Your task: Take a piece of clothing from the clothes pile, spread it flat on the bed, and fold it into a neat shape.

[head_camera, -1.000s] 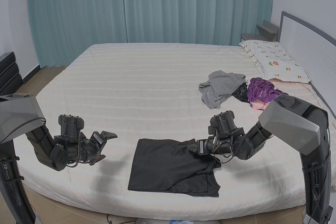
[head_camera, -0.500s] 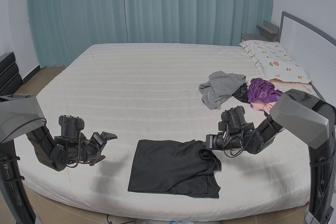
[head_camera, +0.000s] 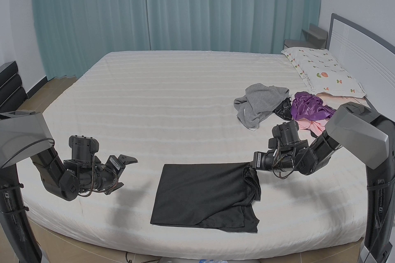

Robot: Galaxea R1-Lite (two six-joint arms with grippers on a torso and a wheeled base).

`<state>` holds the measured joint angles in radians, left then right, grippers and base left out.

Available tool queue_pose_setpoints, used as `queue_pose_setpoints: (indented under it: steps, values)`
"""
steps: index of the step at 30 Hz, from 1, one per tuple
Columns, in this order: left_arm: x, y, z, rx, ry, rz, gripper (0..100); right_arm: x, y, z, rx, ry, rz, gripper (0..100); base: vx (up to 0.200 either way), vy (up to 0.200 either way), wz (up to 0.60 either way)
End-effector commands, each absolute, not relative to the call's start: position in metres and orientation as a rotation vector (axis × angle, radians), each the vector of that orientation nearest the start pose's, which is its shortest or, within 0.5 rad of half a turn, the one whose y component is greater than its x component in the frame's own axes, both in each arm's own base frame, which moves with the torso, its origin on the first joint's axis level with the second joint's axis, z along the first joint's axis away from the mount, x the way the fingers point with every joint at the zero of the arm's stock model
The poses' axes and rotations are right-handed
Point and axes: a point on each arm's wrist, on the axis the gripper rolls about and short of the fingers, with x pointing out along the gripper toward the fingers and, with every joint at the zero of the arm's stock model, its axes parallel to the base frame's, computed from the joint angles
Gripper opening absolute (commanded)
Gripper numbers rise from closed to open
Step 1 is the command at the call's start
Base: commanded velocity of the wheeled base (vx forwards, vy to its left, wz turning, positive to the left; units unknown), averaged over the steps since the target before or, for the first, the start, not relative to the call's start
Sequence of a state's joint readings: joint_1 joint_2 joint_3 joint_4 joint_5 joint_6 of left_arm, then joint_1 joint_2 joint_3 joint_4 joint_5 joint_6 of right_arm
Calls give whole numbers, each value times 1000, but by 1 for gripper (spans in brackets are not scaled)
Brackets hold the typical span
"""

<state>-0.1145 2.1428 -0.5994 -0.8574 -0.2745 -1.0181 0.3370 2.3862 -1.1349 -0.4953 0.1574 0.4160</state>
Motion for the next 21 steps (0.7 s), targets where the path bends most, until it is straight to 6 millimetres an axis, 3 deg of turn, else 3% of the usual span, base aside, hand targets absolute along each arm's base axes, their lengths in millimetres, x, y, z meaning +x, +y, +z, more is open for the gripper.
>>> queue_pose_setpoints:
  steps: [1, 6, 10, 17, 21]
  values:
    - [319, -43, 14, -1019, 823, 11, 100, 397, 142, -17, 332, 864, 293, 100, 0, 0, 0]
    - [319, -43, 14, -1019, 823, 11, 100, 394, 140, -1, 368, 843, 295, 100, 0, 0, 0]
    - [319, -43, 14, -1019, 823, 11, 100, 372, 139, 18, 419, 873, 355, 100, 0, 0, 0]
    - [318, -44, 14, -1012, 823, 13, 100, 321, 150, 4, 379, 989, 400, 100, 0, 0, 0]
    - [318, -45, 14, -1009, 822, 13, 100, 308, 151, -5, 366, 1009, 407, 100, 0, 0, 0]
